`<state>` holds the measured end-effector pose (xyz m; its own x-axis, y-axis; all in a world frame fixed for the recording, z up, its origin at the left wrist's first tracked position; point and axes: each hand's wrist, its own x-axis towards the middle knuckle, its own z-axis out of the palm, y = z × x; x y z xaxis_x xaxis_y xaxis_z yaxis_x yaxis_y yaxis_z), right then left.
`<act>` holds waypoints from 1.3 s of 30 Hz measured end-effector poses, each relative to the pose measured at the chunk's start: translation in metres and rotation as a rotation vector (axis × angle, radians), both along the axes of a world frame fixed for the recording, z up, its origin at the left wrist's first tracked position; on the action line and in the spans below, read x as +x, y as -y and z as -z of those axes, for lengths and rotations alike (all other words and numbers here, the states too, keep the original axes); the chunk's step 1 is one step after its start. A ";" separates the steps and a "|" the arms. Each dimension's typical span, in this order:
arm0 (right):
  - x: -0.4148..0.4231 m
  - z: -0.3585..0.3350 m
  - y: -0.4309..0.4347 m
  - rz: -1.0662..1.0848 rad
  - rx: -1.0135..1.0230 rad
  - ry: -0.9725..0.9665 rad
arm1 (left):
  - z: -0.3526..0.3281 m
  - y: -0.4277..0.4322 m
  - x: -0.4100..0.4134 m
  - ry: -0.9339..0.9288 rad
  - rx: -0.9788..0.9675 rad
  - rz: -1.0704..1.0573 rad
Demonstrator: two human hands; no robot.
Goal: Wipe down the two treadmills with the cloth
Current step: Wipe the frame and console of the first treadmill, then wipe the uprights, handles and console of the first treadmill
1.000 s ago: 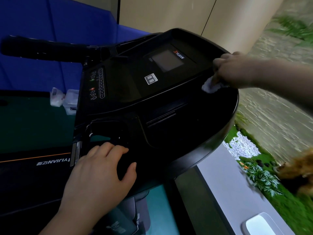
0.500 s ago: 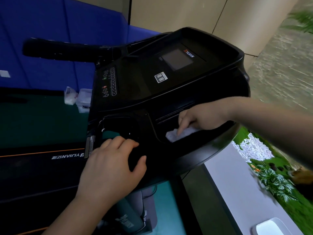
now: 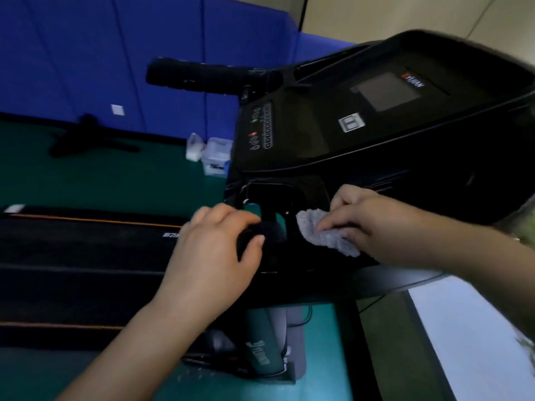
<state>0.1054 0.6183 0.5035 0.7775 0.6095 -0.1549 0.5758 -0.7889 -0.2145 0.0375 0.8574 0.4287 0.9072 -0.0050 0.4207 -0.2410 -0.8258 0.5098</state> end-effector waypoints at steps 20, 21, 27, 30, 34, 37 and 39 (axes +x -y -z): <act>-0.070 0.083 -0.219 0.393 0.271 0.311 | 0.042 -0.335 -0.081 -0.215 -0.069 -0.538; -0.074 0.085 -0.233 0.410 0.285 0.327 | 0.043 -0.347 -0.080 -0.246 -0.108 -0.455; -0.102 0.102 -0.340 0.445 0.334 0.396 | 0.053 -0.387 -0.082 -0.272 -0.158 -0.054; -0.115 0.093 -0.394 0.428 0.575 0.244 | 0.043 -0.401 -0.083 -0.189 -0.262 -0.008; -0.130 0.079 -0.454 0.452 0.798 0.287 | 0.018 -0.396 -0.080 -0.181 -0.645 0.124; -0.132 0.076 -0.481 0.438 0.911 0.224 | 0.004 -0.383 -0.073 -0.177 -0.650 0.265; -0.129 0.072 -0.488 0.416 1.015 0.080 | -0.002 -0.376 -0.064 -0.152 -0.602 0.256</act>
